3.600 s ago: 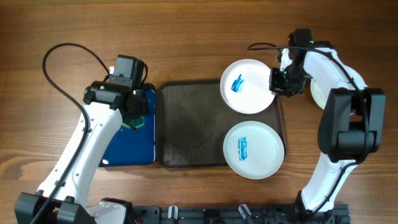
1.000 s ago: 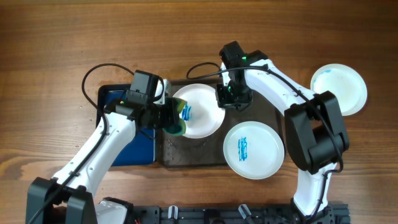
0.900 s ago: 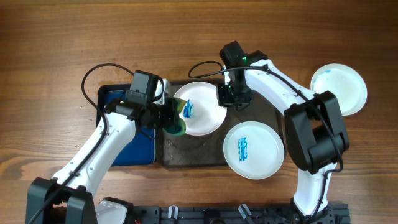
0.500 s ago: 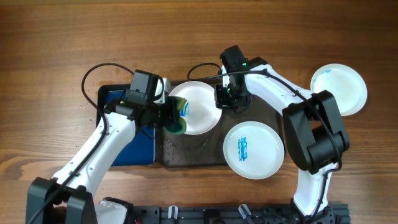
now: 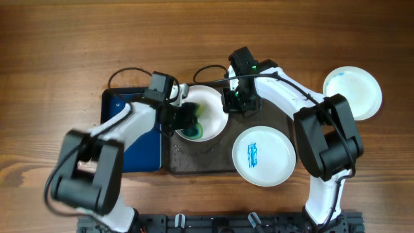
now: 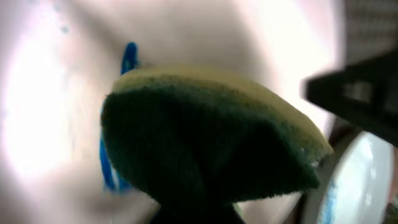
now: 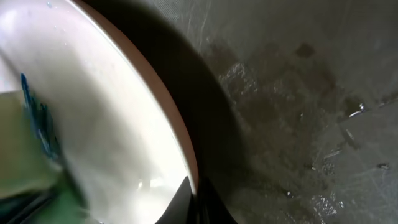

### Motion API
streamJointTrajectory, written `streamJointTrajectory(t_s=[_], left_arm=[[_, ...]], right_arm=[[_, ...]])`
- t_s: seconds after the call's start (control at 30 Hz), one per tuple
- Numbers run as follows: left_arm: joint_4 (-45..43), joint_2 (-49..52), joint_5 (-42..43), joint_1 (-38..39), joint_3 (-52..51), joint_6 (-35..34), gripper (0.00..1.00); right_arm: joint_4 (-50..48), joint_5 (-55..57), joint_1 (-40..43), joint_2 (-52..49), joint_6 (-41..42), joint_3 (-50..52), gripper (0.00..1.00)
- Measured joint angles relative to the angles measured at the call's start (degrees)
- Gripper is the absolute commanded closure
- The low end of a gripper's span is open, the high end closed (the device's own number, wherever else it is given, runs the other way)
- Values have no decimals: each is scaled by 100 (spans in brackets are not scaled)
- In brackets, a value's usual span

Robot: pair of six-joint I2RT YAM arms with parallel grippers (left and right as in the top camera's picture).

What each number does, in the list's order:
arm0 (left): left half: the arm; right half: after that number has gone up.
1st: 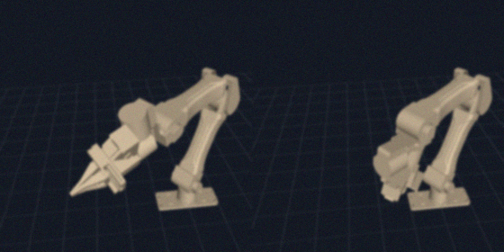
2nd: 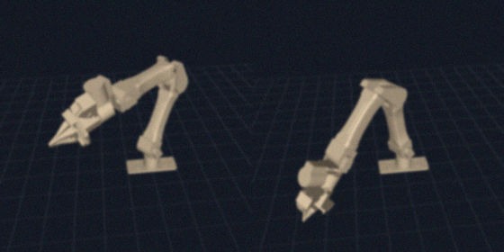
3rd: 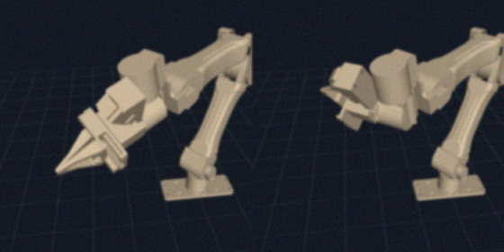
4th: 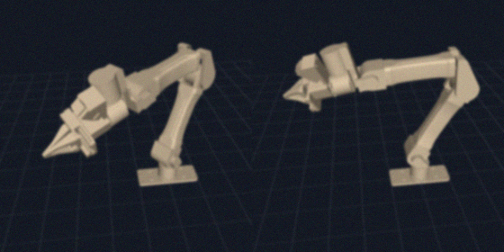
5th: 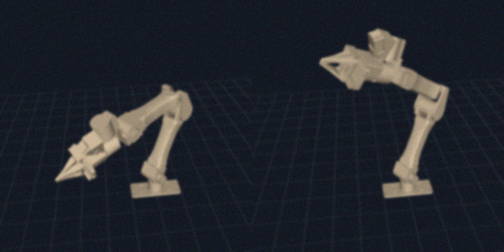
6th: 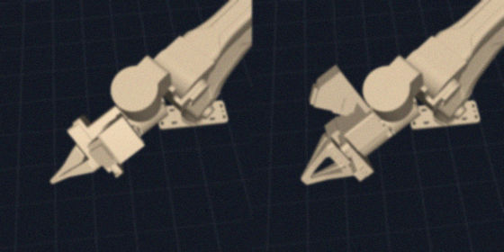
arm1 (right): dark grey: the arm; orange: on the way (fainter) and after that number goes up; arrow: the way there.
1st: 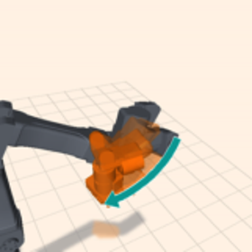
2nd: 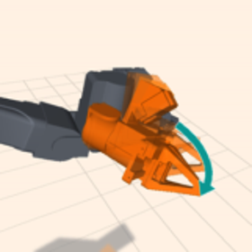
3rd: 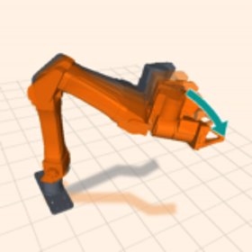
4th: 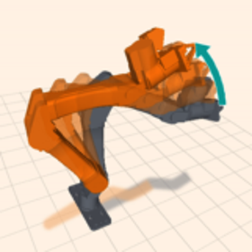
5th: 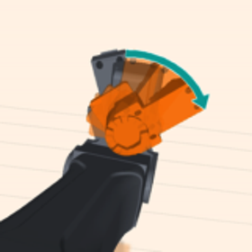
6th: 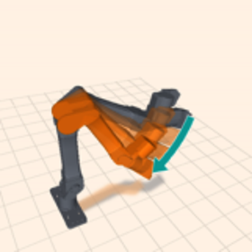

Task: Clean dirty plates on tray and stack at the side
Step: 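Scrub the plate's blue smear with the sponge in the left gripper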

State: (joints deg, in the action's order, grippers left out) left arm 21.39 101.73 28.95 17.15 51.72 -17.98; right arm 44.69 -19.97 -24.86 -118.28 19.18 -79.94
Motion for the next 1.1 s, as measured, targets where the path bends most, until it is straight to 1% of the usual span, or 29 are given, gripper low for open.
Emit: streamJointTrajectory(t_s=[0.1, 0.17, 0.23, 0.27, 0.37, 0.43, 0.5, 0.57, 0.7, 0.8, 0.9, 1.03, 1.1], left_arm=[[-723, 348, 555, 2, 9, -66, 96], [-1246, 551, 927, 17, 20, -286, 96], [-1362, 662, 1051, 22, 22, -509, 96], [-1307, 673, 1010, 22, 31, -601, 96], [-715, 656, 645, 15, 212, -802, 96], [-219, 553, 216, -7, 334, -894, 96], [289, 404, -387, -72, 415, -984, 96], [570, 317, -809, -166, 461, -1029, 96], [887, 260, -1263, -227, 527, -1130, 96], [903, 256, -1263, -203, 529, -1027, 96], [662, 269, -857, -125, 498, -603, 96], [166, 501, 319, 332, 415, -111, 96], [-50, 592, 662, 542, 404, -81, 96]], right_arm=[[48, 4, 0, -2, 2, 2, 95], [63, 7, 4, -2, 2, 4, 95], [107, 7, 7, -2, 4, 4, 95], [122, 7, 7, -2, 4, 4, 95], [149, 7, 4, -2, 4, 7, 95], [153, 4, 4, -2, 4, 9, 96], [155, 4, 4, -2, 4, 9, 95], [155, 4, 4, -2, 4, 9, 95], [179, -2, 4, -2, 9, 9, 95], [199, -15, 4, -2, 2, 9, 95], [245, -17, 4, -2, 2, 9, 96], [402, -15, 4, -2, -17, 9, 95], [479, -9, 11, -2, -66, 9, 96]])
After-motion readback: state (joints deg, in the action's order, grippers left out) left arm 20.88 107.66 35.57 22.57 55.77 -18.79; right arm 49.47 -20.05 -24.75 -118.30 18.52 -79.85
